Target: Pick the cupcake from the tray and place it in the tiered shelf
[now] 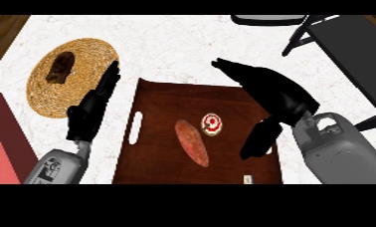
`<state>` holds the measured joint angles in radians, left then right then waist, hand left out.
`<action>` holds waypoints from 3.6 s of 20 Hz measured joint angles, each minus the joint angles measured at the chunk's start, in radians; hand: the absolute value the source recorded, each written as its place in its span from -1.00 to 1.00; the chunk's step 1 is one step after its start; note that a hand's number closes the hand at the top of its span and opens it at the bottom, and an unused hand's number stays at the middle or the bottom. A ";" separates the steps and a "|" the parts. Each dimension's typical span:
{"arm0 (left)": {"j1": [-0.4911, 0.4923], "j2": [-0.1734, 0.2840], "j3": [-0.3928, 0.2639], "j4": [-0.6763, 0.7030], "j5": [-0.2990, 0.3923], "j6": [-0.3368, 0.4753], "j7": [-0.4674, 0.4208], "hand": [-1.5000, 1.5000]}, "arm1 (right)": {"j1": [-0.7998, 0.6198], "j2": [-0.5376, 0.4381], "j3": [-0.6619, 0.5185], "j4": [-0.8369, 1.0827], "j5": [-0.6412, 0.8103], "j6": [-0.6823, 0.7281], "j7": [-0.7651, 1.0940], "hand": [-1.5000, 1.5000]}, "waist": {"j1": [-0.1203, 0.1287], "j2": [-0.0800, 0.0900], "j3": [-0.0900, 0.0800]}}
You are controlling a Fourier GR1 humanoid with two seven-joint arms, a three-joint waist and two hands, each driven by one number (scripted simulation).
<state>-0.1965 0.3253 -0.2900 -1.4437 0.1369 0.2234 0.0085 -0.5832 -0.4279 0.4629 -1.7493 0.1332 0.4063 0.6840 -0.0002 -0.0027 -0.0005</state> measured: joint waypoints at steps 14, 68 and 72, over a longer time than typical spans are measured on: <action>0.015 -0.080 0.063 -0.001 -0.094 -0.058 0.008 0.00 | 0.102 0.194 -0.003 -0.090 0.227 0.063 0.085 -1.00 | 0.002 0.002 0.000; 0.029 -0.241 0.233 -0.024 -0.266 -0.215 0.036 0.00 | 0.257 0.406 -0.052 0.286 0.747 0.074 -0.298 1.00 | 0.001 0.002 0.000; 0.032 -0.248 0.237 -0.011 -0.278 -0.209 0.019 0.00 | 0.263 0.375 -0.034 0.289 0.785 0.070 -0.359 1.00 | 0.001 0.002 0.000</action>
<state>-0.1640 0.0776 -0.0534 -1.4549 -0.1416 0.0147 0.0278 -0.3205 -0.0527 0.4285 -1.4602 0.9178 0.4765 0.3251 0.0011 -0.0009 0.0000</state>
